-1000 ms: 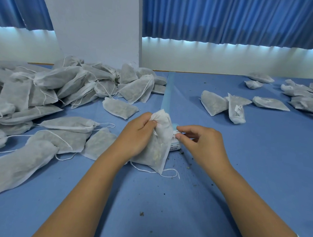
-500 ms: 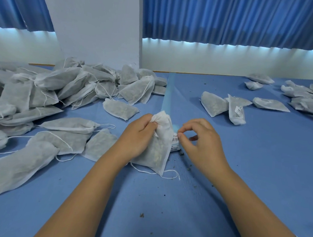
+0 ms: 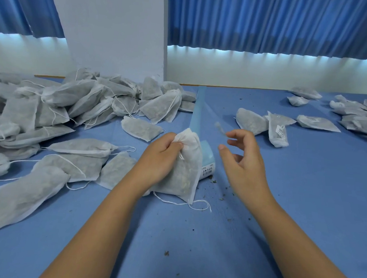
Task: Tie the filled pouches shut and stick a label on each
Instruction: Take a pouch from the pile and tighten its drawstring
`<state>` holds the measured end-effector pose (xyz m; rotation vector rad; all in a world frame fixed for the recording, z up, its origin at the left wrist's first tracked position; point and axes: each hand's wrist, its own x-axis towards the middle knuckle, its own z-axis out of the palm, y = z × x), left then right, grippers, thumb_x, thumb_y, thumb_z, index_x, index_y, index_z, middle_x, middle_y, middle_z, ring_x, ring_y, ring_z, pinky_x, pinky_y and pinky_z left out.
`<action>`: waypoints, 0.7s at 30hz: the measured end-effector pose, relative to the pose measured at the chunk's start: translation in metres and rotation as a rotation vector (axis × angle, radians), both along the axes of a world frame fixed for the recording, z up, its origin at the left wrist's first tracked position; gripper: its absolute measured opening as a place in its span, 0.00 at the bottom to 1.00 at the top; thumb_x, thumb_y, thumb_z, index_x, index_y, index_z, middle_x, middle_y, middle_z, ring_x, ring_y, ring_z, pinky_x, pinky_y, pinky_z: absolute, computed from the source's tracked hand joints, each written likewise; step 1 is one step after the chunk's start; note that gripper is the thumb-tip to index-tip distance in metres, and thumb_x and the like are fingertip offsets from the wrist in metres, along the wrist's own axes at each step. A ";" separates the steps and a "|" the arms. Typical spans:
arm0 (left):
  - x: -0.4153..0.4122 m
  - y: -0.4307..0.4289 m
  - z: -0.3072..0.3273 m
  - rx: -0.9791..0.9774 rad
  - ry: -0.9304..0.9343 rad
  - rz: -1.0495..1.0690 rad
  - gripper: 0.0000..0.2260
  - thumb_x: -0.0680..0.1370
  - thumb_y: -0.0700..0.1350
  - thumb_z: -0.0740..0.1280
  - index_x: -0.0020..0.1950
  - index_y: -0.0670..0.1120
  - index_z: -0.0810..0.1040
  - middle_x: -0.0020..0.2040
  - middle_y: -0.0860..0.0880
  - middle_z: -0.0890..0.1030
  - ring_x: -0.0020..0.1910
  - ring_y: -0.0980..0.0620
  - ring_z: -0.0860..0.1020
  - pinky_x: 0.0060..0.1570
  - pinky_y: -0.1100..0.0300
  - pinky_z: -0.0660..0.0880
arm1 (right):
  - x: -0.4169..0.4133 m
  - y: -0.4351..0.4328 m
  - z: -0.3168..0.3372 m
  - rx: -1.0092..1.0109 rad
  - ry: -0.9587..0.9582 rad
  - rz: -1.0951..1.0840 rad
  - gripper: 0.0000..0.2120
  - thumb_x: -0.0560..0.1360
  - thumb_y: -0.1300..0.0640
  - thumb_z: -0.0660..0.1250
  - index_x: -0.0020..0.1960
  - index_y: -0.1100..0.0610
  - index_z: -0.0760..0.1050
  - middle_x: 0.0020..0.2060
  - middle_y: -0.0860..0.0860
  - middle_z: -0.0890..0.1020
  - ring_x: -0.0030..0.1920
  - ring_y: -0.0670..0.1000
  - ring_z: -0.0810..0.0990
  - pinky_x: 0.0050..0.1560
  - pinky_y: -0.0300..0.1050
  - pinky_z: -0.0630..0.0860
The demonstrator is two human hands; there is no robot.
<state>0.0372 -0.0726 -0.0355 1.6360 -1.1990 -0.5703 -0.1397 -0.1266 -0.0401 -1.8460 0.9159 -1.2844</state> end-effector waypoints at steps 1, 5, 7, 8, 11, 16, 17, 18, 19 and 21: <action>0.000 0.002 0.002 -0.034 0.014 0.007 0.09 0.81 0.43 0.61 0.46 0.38 0.73 0.37 0.53 0.71 0.33 0.59 0.68 0.33 0.68 0.64 | -0.001 0.001 0.001 0.006 -0.024 0.011 0.15 0.77 0.60 0.67 0.55 0.42 0.69 0.59 0.44 0.75 0.58 0.38 0.73 0.49 0.26 0.70; -0.005 0.010 0.013 -0.130 0.080 -0.045 0.11 0.81 0.43 0.63 0.40 0.50 0.78 0.35 0.59 0.76 0.35 0.61 0.73 0.35 0.71 0.67 | -0.002 0.006 0.004 0.053 -0.076 0.124 0.24 0.73 0.56 0.73 0.64 0.41 0.69 0.50 0.44 0.82 0.54 0.41 0.79 0.52 0.34 0.75; -0.010 0.014 0.016 -0.126 0.102 -0.104 0.12 0.81 0.43 0.63 0.39 0.53 0.79 0.35 0.60 0.78 0.36 0.61 0.76 0.36 0.70 0.69 | -0.001 0.008 0.004 0.045 -0.044 0.153 0.28 0.72 0.55 0.75 0.67 0.41 0.67 0.46 0.43 0.84 0.54 0.43 0.80 0.56 0.38 0.74; -0.012 0.015 0.017 -0.113 0.109 -0.133 0.11 0.81 0.44 0.63 0.40 0.52 0.80 0.35 0.59 0.79 0.36 0.60 0.76 0.37 0.68 0.70 | 0.000 0.009 0.004 0.032 -0.031 0.152 0.29 0.72 0.55 0.75 0.67 0.41 0.67 0.44 0.42 0.84 0.54 0.43 0.80 0.59 0.41 0.73; -0.017 0.016 0.017 -0.079 0.115 -0.183 0.06 0.80 0.45 0.66 0.47 0.45 0.81 0.38 0.55 0.80 0.38 0.58 0.78 0.41 0.62 0.72 | -0.001 0.009 0.006 0.030 -0.045 0.123 0.28 0.73 0.57 0.74 0.68 0.42 0.67 0.40 0.43 0.85 0.55 0.43 0.80 0.67 0.48 0.68; -0.021 0.015 0.014 -0.016 0.160 -0.242 0.15 0.72 0.51 0.73 0.57 0.49 0.80 0.50 0.52 0.85 0.52 0.53 0.83 0.55 0.52 0.79 | -0.003 0.005 0.007 0.135 -0.227 0.166 0.26 0.73 0.59 0.73 0.67 0.45 0.68 0.40 0.51 0.86 0.46 0.55 0.82 0.59 0.49 0.77; -0.022 0.015 0.014 -0.007 0.164 -0.242 0.16 0.72 0.51 0.73 0.59 0.49 0.79 0.52 0.52 0.85 0.53 0.53 0.83 0.58 0.50 0.79 | -0.004 0.004 0.007 0.161 -0.266 0.168 0.26 0.73 0.59 0.73 0.67 0.45 0.68 0.40 0.52 0.86 0.45 0.56 0.82 0.55 0.44 0.78; -0.022 0.015 0.014 -0.003 0.179 -0.243 0.16 0.73 0.49 0.74 0.59 0.49 0.79 0.53 0.52 0.85 0.54 0.53 0.83 0.60 0.49 0.78 | -0.004 0.003 0.008 0.186 -0.298 0.162 0.26 0.73 0.59 0.74 0.66 0.45 0.69 0.40 0.53 0.86 0.44 0.54 0.82 0.52 0.40 0.79; -0.022 0.014 0.013 0.002 0.202 -0.249 0.15 0.75 0.47 0.74 0.60 0.48 0.79 0.53 0.51 0.85 0.54 0.53 0.83 0.61 0.48 0.78 | -0.005 0.001 0.008 0.208 -0.324 0.151 0.25 0.73 0.58 0.74 0.66 0.44 0.69 0.41 0.53 0.86 0.44 0.51 0.83 0.52 0.39 0.79; -0.021 0.015 0.013 0.027 0.241 -0.275 0.13 0.76 0.45 0.74 0.60 0.45 0.79 0.53 0.49 0.86 0.54 0.50 0.84 0.61 0.46 0.77 | -0.007 -0.001 0.010 0.241 -0.363 0.134 0.24 0.73 0.58 0.74 0.64 0.43 0.70 0.41 0.53 0.86 0.47 0.49 0.84 0.56 0.43 0.77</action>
